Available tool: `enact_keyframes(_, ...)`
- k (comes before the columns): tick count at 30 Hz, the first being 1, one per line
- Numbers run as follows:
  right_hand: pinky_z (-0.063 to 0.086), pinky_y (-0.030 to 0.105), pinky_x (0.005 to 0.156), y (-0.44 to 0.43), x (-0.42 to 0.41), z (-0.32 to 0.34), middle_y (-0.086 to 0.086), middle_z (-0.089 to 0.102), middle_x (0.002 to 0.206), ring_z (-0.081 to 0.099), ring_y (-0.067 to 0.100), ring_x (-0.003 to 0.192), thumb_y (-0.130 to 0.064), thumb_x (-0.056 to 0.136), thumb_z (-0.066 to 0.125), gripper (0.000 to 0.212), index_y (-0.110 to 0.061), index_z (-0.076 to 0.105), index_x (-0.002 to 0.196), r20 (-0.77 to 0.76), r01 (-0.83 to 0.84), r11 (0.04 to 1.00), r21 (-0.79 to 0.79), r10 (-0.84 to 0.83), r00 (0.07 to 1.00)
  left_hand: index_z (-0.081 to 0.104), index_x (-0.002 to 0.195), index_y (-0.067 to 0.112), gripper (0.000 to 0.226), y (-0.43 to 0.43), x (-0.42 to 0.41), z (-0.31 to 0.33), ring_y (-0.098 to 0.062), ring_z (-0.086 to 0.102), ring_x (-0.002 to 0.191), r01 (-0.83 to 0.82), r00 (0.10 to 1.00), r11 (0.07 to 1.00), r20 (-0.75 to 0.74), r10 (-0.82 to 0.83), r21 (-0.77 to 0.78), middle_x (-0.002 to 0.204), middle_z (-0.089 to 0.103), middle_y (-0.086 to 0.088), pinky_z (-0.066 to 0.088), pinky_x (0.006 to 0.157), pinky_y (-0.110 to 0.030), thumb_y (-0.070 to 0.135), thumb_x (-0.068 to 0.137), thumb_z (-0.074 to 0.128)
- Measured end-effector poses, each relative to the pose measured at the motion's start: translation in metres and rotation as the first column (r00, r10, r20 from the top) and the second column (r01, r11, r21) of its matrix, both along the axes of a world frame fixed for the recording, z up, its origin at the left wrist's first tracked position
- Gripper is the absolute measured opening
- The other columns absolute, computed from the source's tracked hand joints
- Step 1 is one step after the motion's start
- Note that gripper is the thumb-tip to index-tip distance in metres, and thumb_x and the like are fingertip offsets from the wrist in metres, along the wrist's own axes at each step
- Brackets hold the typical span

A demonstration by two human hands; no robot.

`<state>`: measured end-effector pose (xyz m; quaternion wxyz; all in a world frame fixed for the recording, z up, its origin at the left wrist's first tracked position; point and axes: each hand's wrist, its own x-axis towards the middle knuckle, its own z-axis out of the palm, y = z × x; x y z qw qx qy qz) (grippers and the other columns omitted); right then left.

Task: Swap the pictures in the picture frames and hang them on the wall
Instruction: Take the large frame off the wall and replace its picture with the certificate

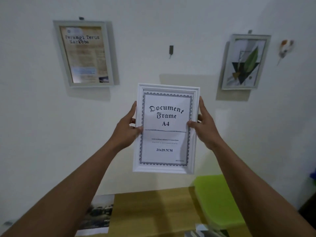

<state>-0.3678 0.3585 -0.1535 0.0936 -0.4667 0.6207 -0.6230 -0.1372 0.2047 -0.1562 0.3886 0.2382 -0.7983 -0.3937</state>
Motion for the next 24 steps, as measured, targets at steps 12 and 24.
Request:
enact_keyframes(12, 0.054, 0.029, 0.083, -0.037, -0.075, 0.072, 0.005, 0.064, 0.12, 0.064, 0.022, 0.103, 0.007, 0.086, 0.062, 0.094, -0.044, 0.017, 0.151, -0.086, -0.052, 0.995, -0.089, 0.044, 0.995, 0.021, 0.148, 0.049, 0.084, -0.028, -0.068, 0.073, -0.015, 0.058, 0.073, -0.104, 0.992, 0.991, -0.077, 0.097, -0.086, 0.091, 0.058, 0.006, 0.048, 0.065, -0.024, 0.003, 0.089, 0.061)
enact_keyframes(24, 0.053, 0.031, 0.086, -0.102, -0.125, 0.117, 0.012, 0.063, 0.115, 0.061, 0.026, 0.097, -0.004, 0.088, 0.064, 0.1, -0.062, 0.008, 0.145, -0.191, -0.003, 0.995, -0.095, -0.016, 0.982, 0.015, 0.15, 0.047, 0.085, -0.071, -0.116, 0.103, -0.01, 0.06, 0.074, -0.255, 0.961, 0.95, -0.159, 0.228, -0.182, 0.101, 0.059, 0.007, 0.048, 0.061, -0.013, 0.005, 0.092, 0.061)
